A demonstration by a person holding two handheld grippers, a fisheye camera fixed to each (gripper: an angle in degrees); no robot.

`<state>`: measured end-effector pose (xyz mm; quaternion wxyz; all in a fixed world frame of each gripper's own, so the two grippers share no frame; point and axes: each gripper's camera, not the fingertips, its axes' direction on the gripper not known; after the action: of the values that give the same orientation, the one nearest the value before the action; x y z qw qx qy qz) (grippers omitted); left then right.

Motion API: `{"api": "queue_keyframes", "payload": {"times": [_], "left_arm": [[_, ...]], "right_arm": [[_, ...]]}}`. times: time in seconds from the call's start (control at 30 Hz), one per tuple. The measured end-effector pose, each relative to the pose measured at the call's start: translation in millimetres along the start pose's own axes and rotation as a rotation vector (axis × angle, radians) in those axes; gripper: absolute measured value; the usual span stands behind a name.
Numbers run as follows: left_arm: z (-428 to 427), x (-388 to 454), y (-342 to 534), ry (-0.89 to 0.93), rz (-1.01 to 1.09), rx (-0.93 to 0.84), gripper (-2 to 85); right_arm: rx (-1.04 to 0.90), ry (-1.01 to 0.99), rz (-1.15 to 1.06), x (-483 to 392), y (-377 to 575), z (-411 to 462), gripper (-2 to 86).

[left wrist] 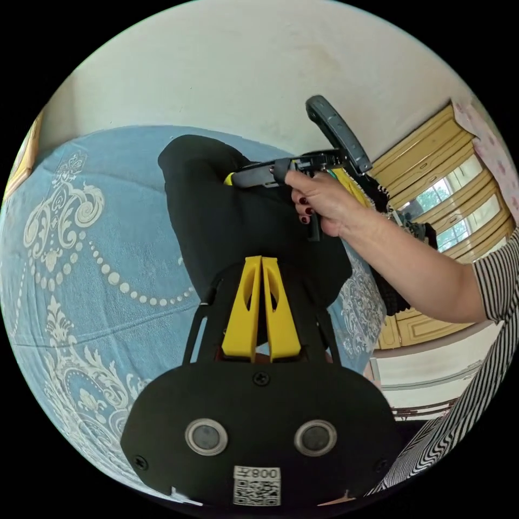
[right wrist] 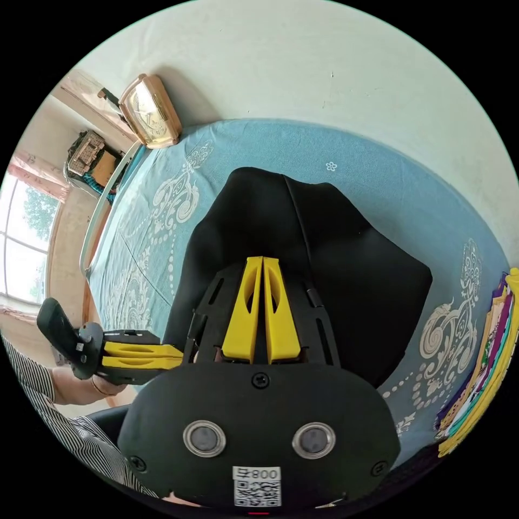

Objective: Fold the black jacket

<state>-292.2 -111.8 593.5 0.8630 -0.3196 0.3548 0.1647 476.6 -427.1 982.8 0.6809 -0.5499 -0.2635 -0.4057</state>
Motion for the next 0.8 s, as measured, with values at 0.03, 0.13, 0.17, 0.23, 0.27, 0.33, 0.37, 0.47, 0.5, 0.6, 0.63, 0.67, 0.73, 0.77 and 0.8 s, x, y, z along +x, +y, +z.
{"api": "queue_keyframes", "payload": {"times": [0.03,0.13,0.17,0.23,0.27,0.33,0.37,0.47,0.5,0.6,0.63,0.67,0.73,0.77,0.8], "left_arm": [[-18.4,-13.6,5.6,0.032,-0.048,0.031,1.9],[-49.3,-56.2,24.0,0.123,-0.179,0.031,7.9],[-53.5,-75.6,32.2,0.155,-0.245,0.0,10.7],[-55.4,-100.2,44.3,0.194,-0.32,-0.039,13.6],[-54.1,-113.8,50.7,0.236,-0.361,-0.06,15.2],[-48.4,-129.2,55.9,0.32,-0.396,-0.102,17.0],[-44.5,-136.6,57.7,0.373,-0.409,-0.123,17.4],[-45.1,-153.8,58.5,0.491,-0.441,-0.112,17.9],[-44.6,-156.7,58.1,0.522,-0.446,-0.117,17.9],[-47.7,-162.2,53.8,0.574,-0.432,-0.143,18.3],[-52.0,-164.8,51.2,0.571,-0.423,-0.152,18.4],[-56.0,-169.1,48.7,0.578,-0.418,-0.165,18.4],[-61.5,-176.9,46.7,0.602,-0.426,-0.177,18.4],[-64.7,-182.1,46.2,0.62,-0.437,-0.182,18.4],[-66.3,-184.4,45.9,0.627,-0.44,-0.185,18.4]], "right_arm": [[0.017,-0.03,0.016,6.8,3.7,-2.5,0.4],[0.054,-0.14,0.07,29.3,14.3,-9.8,0.6],[0.067,-0.16,0.074,33.7,17.0,-12.0,0.6],[0.107,-0.197,0.1,50.1,29.6,-22.3,1.0],[0.119,-0.206,0.106,54.3,34.1,-25.6,1.2],[0.197,-0.273,0.146,75.1,60.3,-43.5,2.6],[0.214,-0.295,0.158,81.2,68.6,-48.2,3.1],[0.254,-0.365,0.233,113.9,117.5,-68.7,7.7],[0.244,-0.371,0.269,126.9,140.2,-73.8,9.0],[0.211,-0.407,0.403,160.4,202.8,-78.9,10.8],[0.208,-0.428,0.46,172.4,227.4,-77.6,11.1],[0.199,-0.439,0.493,178.5,239.3,-75.5,11.3],[0.198,-0.515,0.61,199.3,281.0,-63.2,12.0],[0.2,-0.537,0.63,203.2,289.0,-59.4,12.2],[0.198,-0.578,0.661,209.6,301.4,-51.2,12.7]]}}
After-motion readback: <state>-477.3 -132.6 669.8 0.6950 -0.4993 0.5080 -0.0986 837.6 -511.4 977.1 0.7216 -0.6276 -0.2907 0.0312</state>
